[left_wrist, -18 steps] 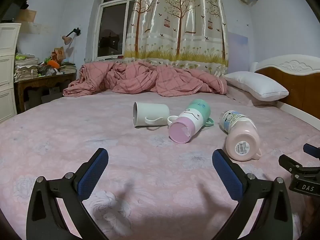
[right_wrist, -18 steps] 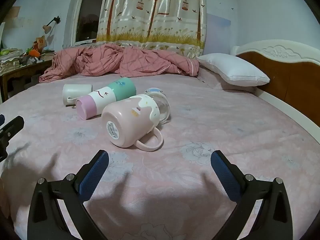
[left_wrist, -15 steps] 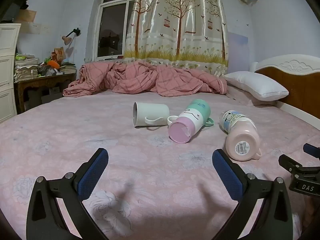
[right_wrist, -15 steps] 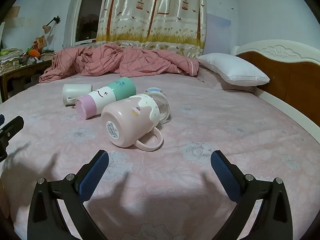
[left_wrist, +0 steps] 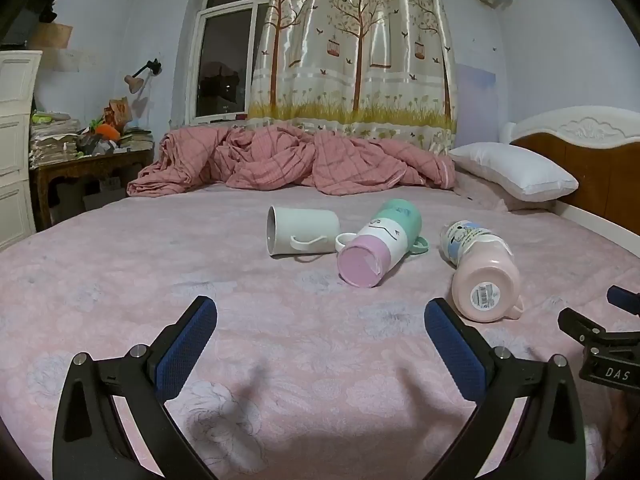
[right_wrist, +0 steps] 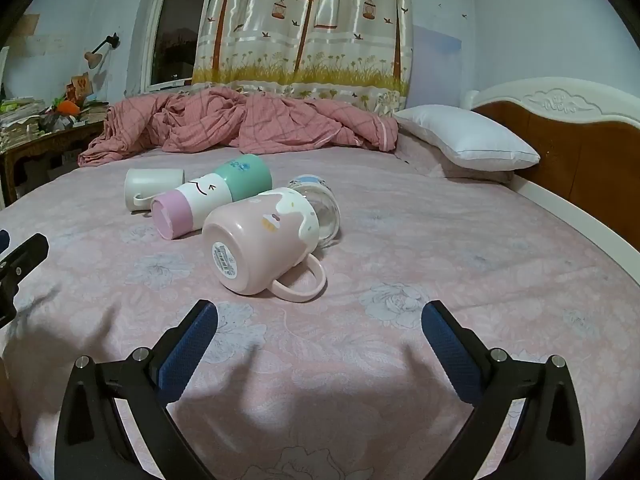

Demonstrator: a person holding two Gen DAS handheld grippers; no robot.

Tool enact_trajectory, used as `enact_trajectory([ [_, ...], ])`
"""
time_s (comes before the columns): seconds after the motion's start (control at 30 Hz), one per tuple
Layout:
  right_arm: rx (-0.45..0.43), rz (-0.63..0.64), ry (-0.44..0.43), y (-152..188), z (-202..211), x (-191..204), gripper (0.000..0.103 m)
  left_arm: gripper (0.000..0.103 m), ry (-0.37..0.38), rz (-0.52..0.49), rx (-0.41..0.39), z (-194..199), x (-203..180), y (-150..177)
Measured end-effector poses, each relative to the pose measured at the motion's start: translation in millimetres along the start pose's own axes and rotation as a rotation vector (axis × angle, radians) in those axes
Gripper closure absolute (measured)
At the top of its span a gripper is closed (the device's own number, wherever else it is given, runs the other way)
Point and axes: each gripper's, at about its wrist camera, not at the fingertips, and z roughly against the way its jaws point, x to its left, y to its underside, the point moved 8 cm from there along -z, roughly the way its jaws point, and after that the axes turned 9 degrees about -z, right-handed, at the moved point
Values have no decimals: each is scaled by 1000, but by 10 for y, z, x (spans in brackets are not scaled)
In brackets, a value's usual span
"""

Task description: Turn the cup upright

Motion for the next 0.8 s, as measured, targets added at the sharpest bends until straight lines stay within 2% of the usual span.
enact_trajectory([
  [0.23, 0, -30, 3, -39, 61, -56, 0, 0, 1, 3, 0, 53, 12, 37],
  [0.4, 31, -57, -10, 27, -66, -75, 0, 0, -4, 0, 23, -10, 32, 38],
  [0.8, -19, -25, -2, -9, 26, -9, 0, 0, -26, -69, 12, 7, -62, 0],
])
